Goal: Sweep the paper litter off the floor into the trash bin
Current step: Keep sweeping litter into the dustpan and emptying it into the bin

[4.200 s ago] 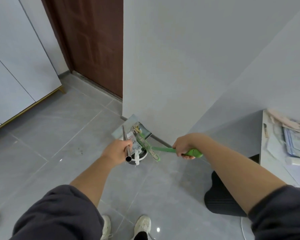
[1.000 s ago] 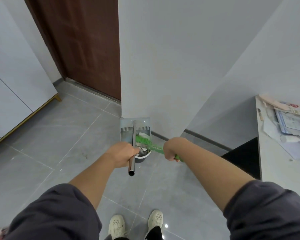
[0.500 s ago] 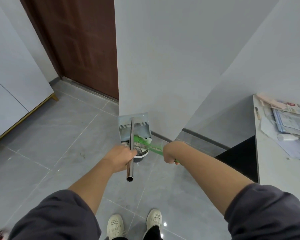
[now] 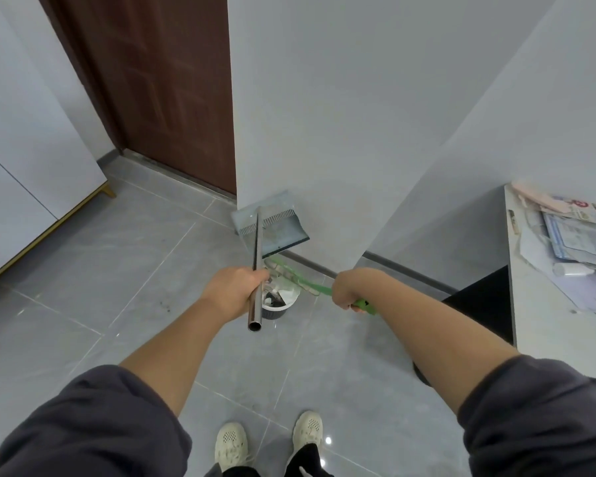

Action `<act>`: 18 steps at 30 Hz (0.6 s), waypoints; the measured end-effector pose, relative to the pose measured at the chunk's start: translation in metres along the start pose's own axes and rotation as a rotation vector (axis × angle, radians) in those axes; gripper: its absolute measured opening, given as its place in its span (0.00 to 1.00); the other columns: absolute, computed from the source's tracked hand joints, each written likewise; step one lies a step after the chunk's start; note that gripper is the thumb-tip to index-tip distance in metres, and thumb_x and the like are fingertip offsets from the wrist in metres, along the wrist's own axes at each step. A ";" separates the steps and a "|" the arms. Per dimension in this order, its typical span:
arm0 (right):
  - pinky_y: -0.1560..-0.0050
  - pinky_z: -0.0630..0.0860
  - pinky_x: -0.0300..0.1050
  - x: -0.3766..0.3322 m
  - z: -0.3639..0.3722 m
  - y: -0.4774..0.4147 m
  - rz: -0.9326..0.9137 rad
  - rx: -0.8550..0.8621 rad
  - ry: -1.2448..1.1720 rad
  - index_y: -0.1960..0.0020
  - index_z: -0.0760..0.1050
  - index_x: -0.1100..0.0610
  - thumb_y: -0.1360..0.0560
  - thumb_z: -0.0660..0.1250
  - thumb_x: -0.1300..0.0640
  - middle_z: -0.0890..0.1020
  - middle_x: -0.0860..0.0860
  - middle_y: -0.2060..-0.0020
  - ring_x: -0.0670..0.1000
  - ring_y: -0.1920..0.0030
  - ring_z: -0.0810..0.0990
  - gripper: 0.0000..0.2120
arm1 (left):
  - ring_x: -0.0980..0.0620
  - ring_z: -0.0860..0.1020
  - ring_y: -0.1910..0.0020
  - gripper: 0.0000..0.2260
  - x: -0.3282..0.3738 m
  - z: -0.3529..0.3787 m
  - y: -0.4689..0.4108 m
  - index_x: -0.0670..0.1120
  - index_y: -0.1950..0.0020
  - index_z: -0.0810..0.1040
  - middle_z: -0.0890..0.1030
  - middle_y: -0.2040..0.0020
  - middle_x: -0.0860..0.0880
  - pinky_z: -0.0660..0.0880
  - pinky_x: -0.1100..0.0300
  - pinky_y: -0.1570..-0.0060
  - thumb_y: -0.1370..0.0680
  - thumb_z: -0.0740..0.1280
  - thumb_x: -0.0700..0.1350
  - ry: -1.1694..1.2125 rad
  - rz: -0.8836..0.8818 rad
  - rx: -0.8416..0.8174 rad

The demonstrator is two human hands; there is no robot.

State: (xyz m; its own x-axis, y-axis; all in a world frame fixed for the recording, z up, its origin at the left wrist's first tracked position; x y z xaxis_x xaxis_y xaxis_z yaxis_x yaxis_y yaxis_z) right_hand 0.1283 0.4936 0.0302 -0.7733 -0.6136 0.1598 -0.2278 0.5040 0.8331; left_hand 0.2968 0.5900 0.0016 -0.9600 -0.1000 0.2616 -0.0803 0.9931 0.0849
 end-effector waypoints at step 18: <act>0.81 0.64 0.30 -0.028 -0.028 -0.015 0.089 -0.178 -0.884 0.58 0.65 0.59 0.22 0.51 0.62 0.69 0.49 0.81 0.45 0.84 0.67 0.08 | 0.37 0.78 0.61 0.09 -0.125 -0.020 0.055 0.44 0.57 0.79 0.78 0.61 0.40 0.79 0.50 0.62 0.25 0.59 0.37 0.480 -0.827 0.316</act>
State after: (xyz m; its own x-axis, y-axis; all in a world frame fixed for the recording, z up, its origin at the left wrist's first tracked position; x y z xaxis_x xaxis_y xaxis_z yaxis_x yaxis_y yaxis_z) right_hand 0.1699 0.4860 0.0280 -0.9728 0.1505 -0.1762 -0.1074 0.3806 0.9185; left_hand 0.4174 0.6558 -0.0071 -0.3659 -0.7099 0.6017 -0.8071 0.5640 0.1746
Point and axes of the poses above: each hand's wrist, its own y-axis away from the middle knuckle, its own z-axis out of the palm, x = y × z, the point moved 7 cm from there along -y, towards the middle knuckle
